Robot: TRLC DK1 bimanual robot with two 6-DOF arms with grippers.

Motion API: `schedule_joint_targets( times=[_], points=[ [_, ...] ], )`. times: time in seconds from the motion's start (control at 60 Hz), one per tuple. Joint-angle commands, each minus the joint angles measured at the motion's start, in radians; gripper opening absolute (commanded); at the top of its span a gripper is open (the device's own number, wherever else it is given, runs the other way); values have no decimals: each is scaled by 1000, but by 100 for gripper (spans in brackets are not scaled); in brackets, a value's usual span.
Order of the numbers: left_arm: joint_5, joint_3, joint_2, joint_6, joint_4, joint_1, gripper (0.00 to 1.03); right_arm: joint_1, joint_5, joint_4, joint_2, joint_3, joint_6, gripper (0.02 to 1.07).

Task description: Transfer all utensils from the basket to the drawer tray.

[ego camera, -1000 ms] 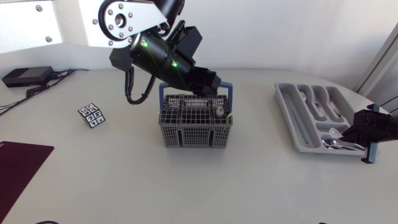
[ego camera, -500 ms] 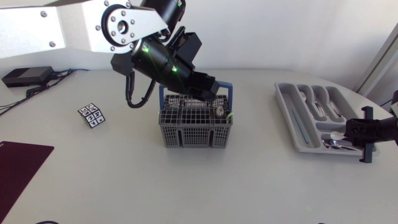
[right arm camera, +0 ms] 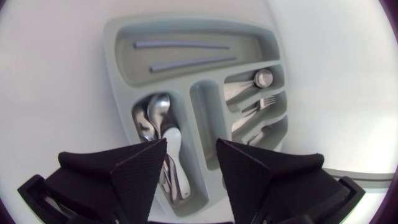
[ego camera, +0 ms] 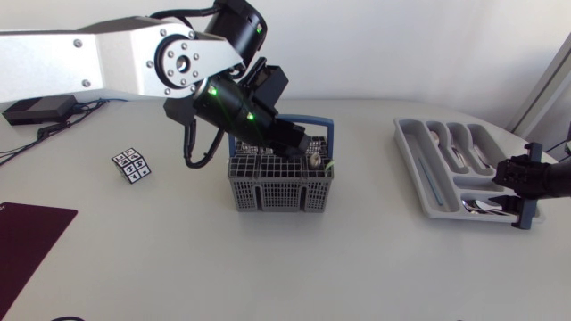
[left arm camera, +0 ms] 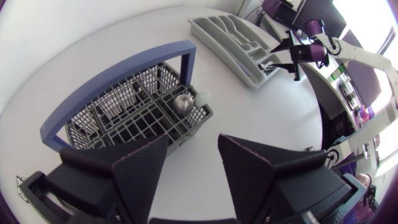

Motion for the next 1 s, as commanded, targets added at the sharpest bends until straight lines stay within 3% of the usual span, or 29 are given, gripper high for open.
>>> schedule_joint_targets(
  times=[0.0,0.183,0.65,0.833,0.983],
  points=[
    [-4,-45,-21,26,17,-12,57,76,-7,-117,-69,7,164,65],
    [-5,-78,-27,42,40,-14,57,276,-9,-288,-169,19,461,65],
    [-36,-117,-30,65,87,-23,57,716,-10,-353,-253,77,1100,65],
    [-44,-140,-39,74,102,-18,57,803,-15,-373,-213,157,1299,65],
    [-45,-165,-56,78,113,-12,57,823,-79,-426,-140,237,1459,65]
  ],
)
